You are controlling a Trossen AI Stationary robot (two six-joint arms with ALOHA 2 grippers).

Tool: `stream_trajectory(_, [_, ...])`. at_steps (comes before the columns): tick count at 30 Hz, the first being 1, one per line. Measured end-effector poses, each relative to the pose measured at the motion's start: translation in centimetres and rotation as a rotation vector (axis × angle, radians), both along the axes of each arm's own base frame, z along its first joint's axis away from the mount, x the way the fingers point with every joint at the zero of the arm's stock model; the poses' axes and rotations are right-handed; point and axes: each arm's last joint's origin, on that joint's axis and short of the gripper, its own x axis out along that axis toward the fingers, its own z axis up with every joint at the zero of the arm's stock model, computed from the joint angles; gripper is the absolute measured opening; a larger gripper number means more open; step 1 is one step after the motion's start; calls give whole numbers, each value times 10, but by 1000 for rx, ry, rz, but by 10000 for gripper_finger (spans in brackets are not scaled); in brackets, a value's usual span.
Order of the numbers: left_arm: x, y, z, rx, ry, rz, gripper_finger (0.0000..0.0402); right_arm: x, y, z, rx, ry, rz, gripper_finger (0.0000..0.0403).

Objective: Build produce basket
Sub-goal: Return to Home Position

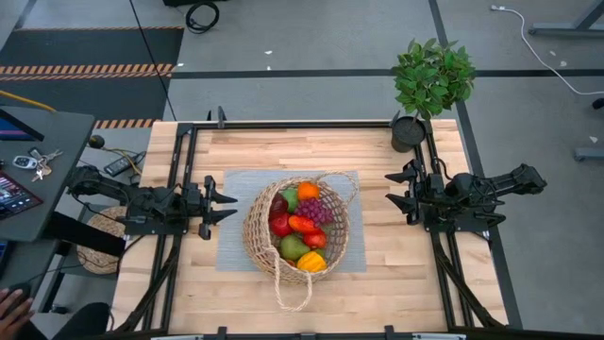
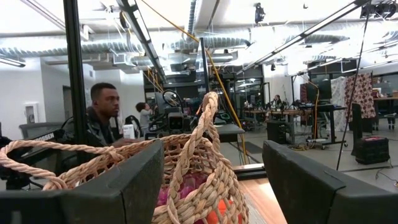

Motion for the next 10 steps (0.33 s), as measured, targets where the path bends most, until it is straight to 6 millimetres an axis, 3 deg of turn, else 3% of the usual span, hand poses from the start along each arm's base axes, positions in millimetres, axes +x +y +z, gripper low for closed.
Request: stream_trajectory(10, [0,0,0,0,-1,0,147,0,0,0,0,0,0,275])
